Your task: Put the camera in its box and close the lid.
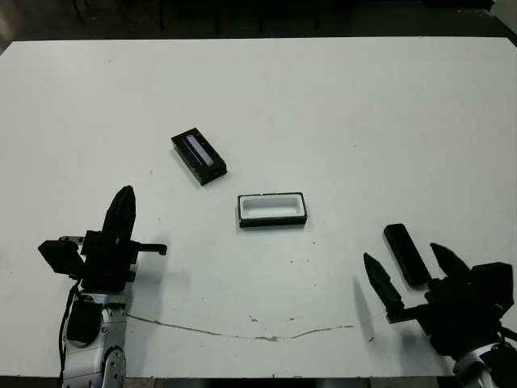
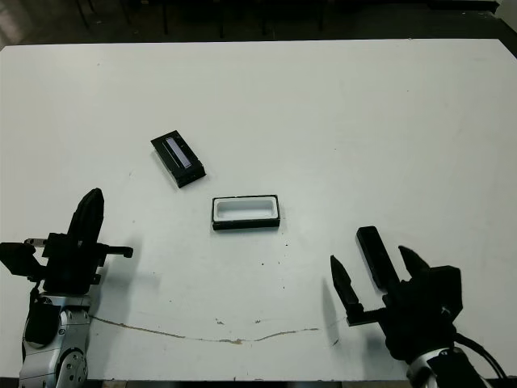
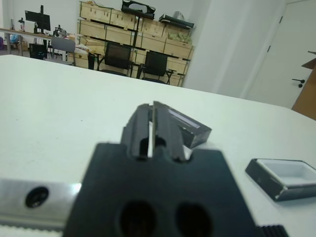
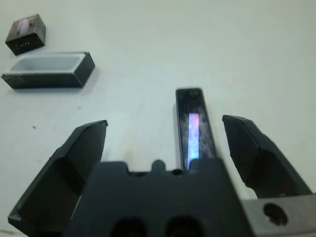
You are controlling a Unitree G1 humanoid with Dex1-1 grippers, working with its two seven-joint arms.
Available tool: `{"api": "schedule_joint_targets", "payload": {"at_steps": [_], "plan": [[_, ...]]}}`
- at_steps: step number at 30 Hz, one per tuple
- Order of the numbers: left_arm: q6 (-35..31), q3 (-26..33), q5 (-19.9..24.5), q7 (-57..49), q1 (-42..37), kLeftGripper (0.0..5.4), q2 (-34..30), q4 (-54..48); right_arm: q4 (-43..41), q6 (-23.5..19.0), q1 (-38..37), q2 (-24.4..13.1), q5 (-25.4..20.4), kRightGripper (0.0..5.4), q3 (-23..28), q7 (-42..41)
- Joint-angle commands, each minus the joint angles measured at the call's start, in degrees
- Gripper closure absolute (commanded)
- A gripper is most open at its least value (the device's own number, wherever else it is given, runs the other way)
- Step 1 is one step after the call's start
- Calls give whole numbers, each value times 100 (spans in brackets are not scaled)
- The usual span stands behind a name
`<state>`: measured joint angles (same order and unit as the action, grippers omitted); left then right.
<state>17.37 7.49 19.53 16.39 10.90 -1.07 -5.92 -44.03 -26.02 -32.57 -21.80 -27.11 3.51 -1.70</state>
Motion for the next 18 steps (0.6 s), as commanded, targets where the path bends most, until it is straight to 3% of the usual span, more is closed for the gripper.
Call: {"api": "schedule_joint_targets", "payload": {"at_steps": [1,18], "plan": [[-40,15,5,15,92,540,-23,51,147,6,-99,323,99,2,-33,32],[-38,34,92,126,81,540,-26,92,410,37,-107,400,368,2,0,276]]}}
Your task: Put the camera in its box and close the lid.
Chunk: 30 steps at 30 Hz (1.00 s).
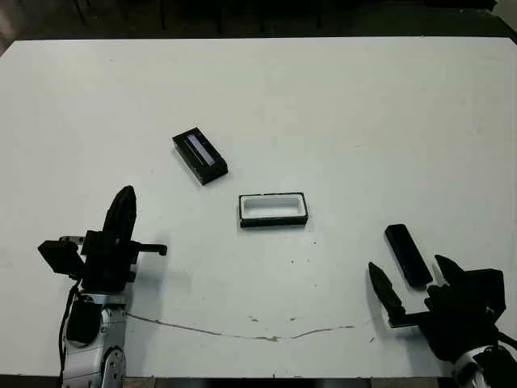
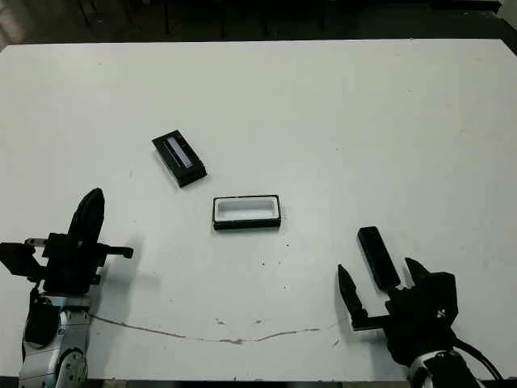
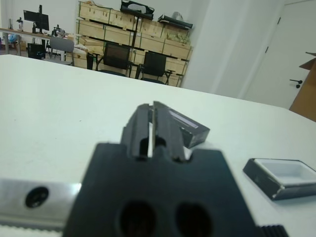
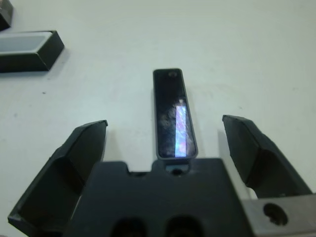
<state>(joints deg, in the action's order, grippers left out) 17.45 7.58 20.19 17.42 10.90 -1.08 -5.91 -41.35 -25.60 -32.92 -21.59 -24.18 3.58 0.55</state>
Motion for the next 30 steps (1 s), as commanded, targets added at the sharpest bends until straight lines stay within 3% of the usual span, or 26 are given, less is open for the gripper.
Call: {"api": "schedule_joint_targets", "payload": {"at_steps": [1,14,30], "plan": [[-52,25,46,32,81,540,-23,88,155,-8,-66,371,113,2,-16,55],[-48,33,2,19,98,540,-19,68,182,87,-93,580,144,12,-146,335],[-47,32,11,27,103,540,-15,67,-128,-45,-194,488,-279,288,-71,662]]}}
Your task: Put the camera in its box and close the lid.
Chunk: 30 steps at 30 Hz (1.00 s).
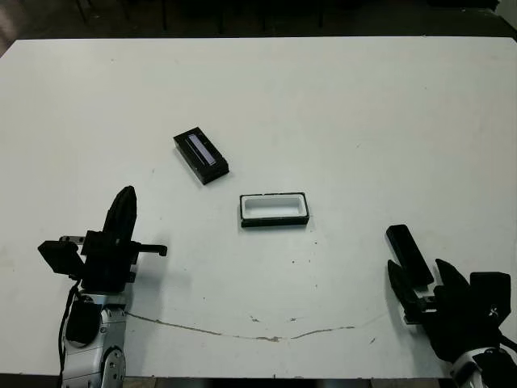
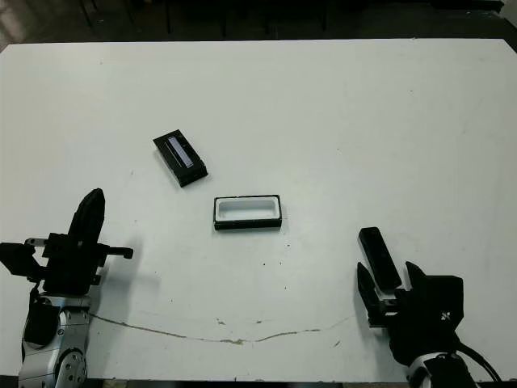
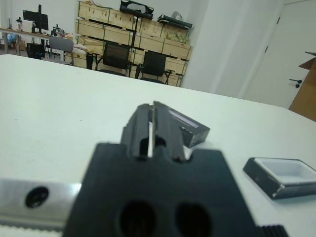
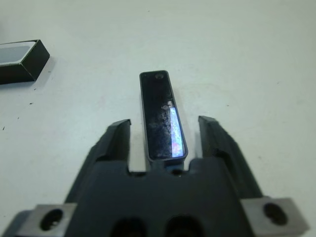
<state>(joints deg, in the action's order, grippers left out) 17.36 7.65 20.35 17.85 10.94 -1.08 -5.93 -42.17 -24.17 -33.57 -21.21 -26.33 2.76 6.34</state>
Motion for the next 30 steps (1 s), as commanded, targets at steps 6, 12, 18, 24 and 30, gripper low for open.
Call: {"api": "schedule_joint_targets", "payload": {"at_steps": [6,12,18,24,30], "plan": [[-83,24,50,-29,106,540,8,33,-222,-381,-143,372,-139,397,69,100],[-49,25,21,-49,104,540,14,44,-382,-512,-132,340,-215,479,132,81],[-52,12,15,-58,107,540,-2,42,-498,-646,-116,302,-274,482,194,73],[-71,0,-2,-91,123,540,5,16,-522,-681,-65,344,-424,482,358,63],[13,-5,-17,-40,109,540,9,80,-430,-411,364,197,-851,482,790,-276]]}}
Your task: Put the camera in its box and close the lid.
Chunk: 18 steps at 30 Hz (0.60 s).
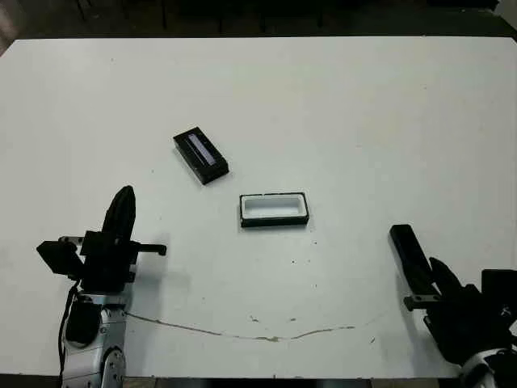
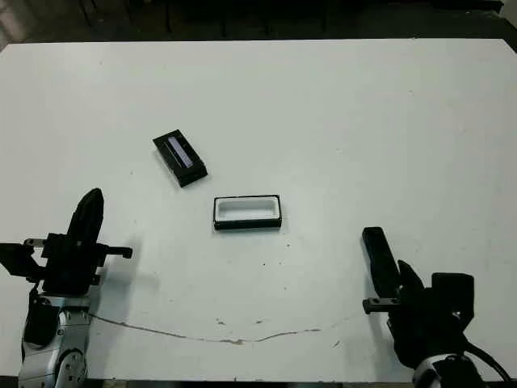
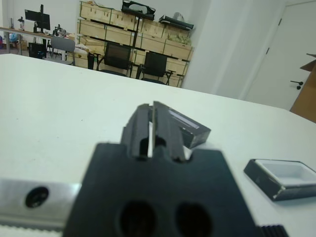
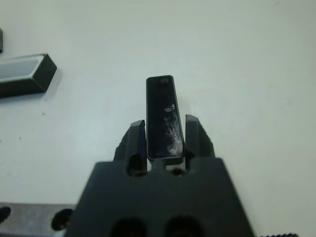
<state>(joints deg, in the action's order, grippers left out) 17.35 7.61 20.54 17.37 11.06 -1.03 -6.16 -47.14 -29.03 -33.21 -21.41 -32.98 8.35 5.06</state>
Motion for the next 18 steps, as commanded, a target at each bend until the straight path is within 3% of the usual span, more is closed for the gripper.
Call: {"api": "schedule_joint_targets", "payload": {"at_steps": [1,6,10,15,18], "plan": [[40,-1,-53,7,93,540,8,120,92,54,461,150,-313,482,326,-217],[-9,-23,-82,-30,102,540,16,85,418,-234,1461,-336,-1267,482,779,-806],[-50,-41,-87,-87,110,540,54,50,1522,-13,2708,-586,-1718,483,733,-2252],[39,-79,-204,-138,110,540,66,72,2188,-778,4111,-1177,-1689,483,314,-2816],[78,-83,-176,-116,105,540,97,90,2974,-733,4943,-1458,-1272,483,-288,-3841]]}}
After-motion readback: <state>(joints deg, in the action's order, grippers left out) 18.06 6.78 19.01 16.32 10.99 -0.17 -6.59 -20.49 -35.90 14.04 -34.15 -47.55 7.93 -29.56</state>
